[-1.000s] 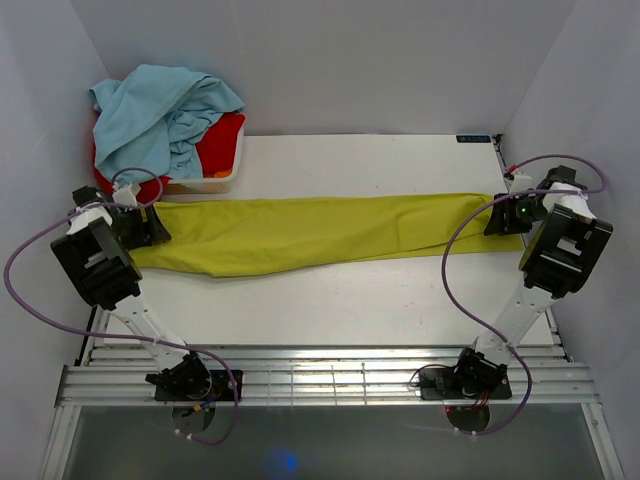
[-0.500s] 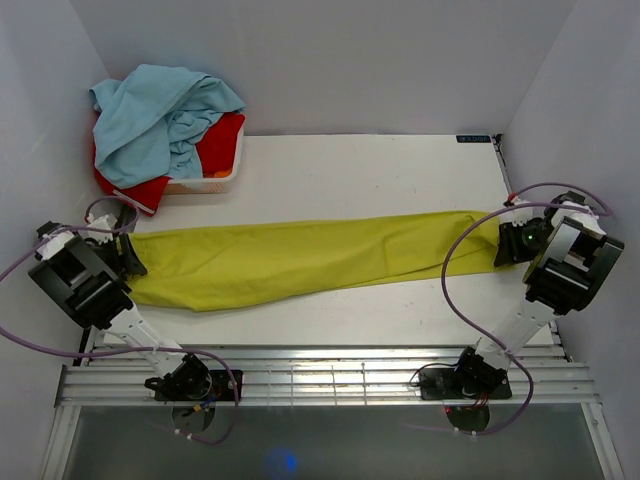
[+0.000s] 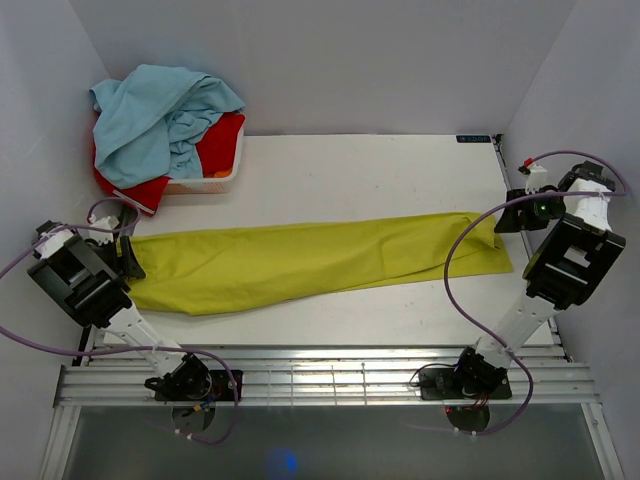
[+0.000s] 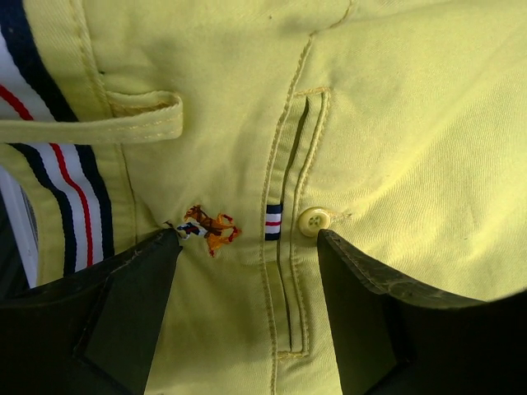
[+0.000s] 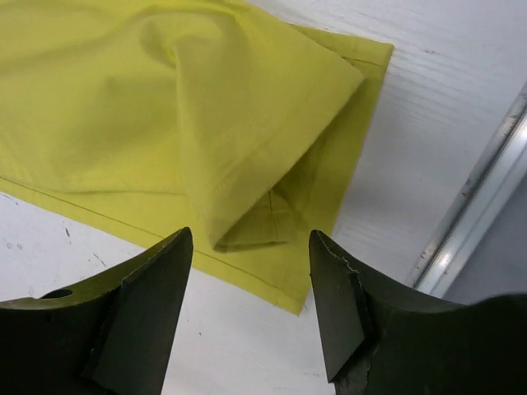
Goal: Fold and stack the trousers
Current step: Fold the trousers
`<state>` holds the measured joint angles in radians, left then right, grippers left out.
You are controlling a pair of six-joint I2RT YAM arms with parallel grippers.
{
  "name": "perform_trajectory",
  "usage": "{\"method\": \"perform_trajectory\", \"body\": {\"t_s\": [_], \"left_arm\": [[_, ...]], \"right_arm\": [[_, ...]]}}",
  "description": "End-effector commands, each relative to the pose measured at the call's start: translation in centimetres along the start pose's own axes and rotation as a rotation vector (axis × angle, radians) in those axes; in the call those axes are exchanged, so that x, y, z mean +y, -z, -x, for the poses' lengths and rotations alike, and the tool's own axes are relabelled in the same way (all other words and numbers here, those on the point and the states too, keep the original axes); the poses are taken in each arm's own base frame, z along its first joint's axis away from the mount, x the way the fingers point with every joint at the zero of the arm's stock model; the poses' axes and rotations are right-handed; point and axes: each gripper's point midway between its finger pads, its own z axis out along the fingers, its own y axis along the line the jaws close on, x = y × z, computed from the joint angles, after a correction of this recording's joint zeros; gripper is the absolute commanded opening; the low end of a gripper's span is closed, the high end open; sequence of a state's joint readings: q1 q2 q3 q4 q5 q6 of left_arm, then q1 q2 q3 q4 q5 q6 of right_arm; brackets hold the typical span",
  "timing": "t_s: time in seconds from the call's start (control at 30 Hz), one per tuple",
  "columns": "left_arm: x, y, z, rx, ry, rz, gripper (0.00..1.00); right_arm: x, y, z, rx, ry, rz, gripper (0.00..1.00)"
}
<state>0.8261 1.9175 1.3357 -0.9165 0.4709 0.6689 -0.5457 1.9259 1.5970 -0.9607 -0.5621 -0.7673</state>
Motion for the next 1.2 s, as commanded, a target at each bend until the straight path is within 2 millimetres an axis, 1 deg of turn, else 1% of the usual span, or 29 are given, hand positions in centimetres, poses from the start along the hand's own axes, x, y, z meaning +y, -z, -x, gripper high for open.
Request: {"method": "perform_trajectory", "body": {"t_s": [0.0,0.07,0.2,0.33,0.37,0.4,0.5,0.63,0.7,0.8,0.93,1.0,1.17], "left_arm": [[0.1,-1.0,0.0,0.013,0.000,-0.018,0.80],[0.2,-1.1,0.2,0.016,0.002,-0.013,0.80],[0.2,-1.4,0.2,0.026,0.009,-0.007,0.80],[-0.1,-1.7,0.2,0.042,0.004,0.005,0.80],[0.0,-1.6,0.3,0.043,0.004,0.010,0.80],[-0.1,-1.6,0.4,0.043,-0.001,0.013,0.80],[-0.1,-1.4,0.4,0.052,-0.005,0.028,0.80],[0.1,-1.4,0.2,0.066,-0.009,0.044,0.80],[0.2,-1.4,0.2,0.066,-0.005,0.048,0.80],[0.2,-1.3,0.3,0.069,-0.008,0.053,0.80],[0.0,-1.2,0.6,0.069,-0.013,0.057,0.80],[-0.3,-1.2,0.8,0.064,-0.016,0.050,0.80],[-0.3,-1.1,1.1,0.064,-0.022,0.055,0.80]], "right_arm": [[0.0,-2.1,0.9,-0.024,-0.028,0.057,0.64],[-0.2,-2.9,1.0,-0.025,-0.028,0.066,0.63],[0.0,-4.6,0.8,-0.010,-0.008,0.079,0.63],[0.4,-5.8,0.1,0.009,-0.022,0.101,0.65],[0.6,-6.0,-0.5,0.018,-0.028,0.108,0.67],[0.7,-6.0,-0.7,0.019,-0.024,0.110,0.69],[1.3,-5.5,-1.1,0.015,0.008,0.112,0.70],[2.1,-3.9,-0.4,-0.011,0.095,0.103,0.70],[2.5,-3.5,-0.5,-0.005,0.117,0.113,0.70],[2.9,-3.0,-0.7,0.002,0.155,0.138,0.74],[3.2,-3.2,-1.1,0.007,0.189,0.174,0.74],[3.4,-3.6,-1.9,0.033,0.181,0.201,0.74],[2.8,-4.0,-3.1,0.076,0.230,0.200,0.73]]}}
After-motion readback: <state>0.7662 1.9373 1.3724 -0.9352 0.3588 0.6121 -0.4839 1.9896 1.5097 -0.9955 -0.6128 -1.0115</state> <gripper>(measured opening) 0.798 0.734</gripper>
